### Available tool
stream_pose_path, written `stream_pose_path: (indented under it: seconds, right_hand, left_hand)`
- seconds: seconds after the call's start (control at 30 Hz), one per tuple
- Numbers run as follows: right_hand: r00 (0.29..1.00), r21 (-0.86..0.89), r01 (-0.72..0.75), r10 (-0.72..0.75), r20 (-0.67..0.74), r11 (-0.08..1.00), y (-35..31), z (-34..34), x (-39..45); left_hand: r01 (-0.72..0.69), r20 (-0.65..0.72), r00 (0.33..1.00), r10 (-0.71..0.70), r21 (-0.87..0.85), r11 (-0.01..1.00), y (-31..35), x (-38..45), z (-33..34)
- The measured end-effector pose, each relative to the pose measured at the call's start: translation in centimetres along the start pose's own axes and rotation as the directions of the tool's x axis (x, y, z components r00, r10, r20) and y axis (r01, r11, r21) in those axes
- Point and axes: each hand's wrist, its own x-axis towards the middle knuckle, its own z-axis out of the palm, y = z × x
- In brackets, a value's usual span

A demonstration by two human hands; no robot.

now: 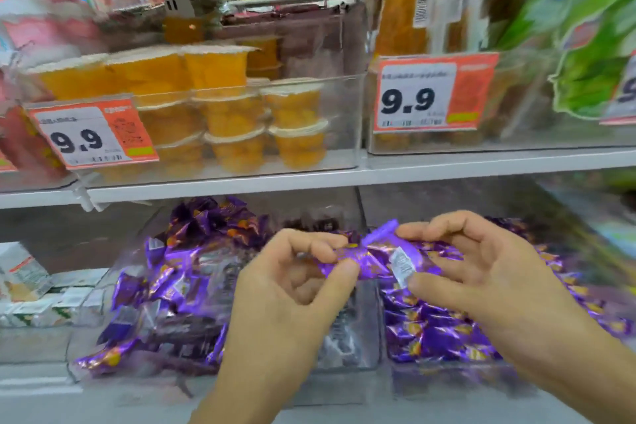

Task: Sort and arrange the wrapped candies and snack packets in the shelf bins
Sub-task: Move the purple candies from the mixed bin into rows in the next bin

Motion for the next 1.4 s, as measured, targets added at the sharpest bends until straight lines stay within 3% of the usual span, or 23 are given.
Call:
stream_pose_path:
  seconds: [0.2,0.47,0.6,0.7,0.77,0.83,1.07,1.27,1.4]
  right_hand:
    - [0.981,-0.062,0.092,-0.101,-0.166,0.994,1.4,-6.3,-2.3]
    - [0.973,-0.122,0.167,-0.183,-0.137,0.978,1.3,-10.4,-2.8]
    - [0.950,-0.318,0.184,-0.251,-0.185,0.930,1.6,-12.5,-2.2]
    - [0.940,-0.504,0.202,-0.310,-0.140,0.840,1.6,-13.8,-1.9]
    - [0.961,-0.531,0.187,-0.267,-0.076,0.826,1.5,-14.3,-2.1]
    - [0.980,-0.537,0.160,-0.198,-0.014,0.829,1.4,-14.7,-2.3]
    - [0.986,-0.360,0.046,-0.100,-0.133,0.932,-0.1,-16.2,-1.6]
    - [0.991,-0.029,-0.121,0.119,-0.062,0.992,0.5,-15.5,-1.8]
    - [0.975,0.038,-0.209,0.211,-0.068,0.977,1.2,-15.5,-1.9]
  left_hand:
    - [0.139,0.094,0.986,-0.136,-0.026,0.990,-1.8,0.9,6.1]
    - [0.186,0.290,0.942,-0.169,-0.032,0.982,-3.2,1.4,12.8]
    - [0.311,0.398,0.886,-0.239,-0.126,0.942,-3.1,1.8,14.5]
    - [0.343,0.384,0.874,-0.297,-0.054,0.938,-3.0,2.0,15.3]
    - [0.308,0.359,0.880,-0.312,0.068,0.949,-3.2,1.8,15.6]
    - [0.338,0.366,0.866,-0.340,0.071,0.938,-3.4,1.5,15.7]
    - [0.484,0.320,0.834,-0.449,-0.033,0.875,-3.6,1.5,15.1]
    - [0.433,0.348,0.844,-0.408,0.007,0.901,-3.3,1.0,15.4]
    - [0.385,0.299,0.881,-0.367,-0.003,0.923,-3.4,0.9,15.7]
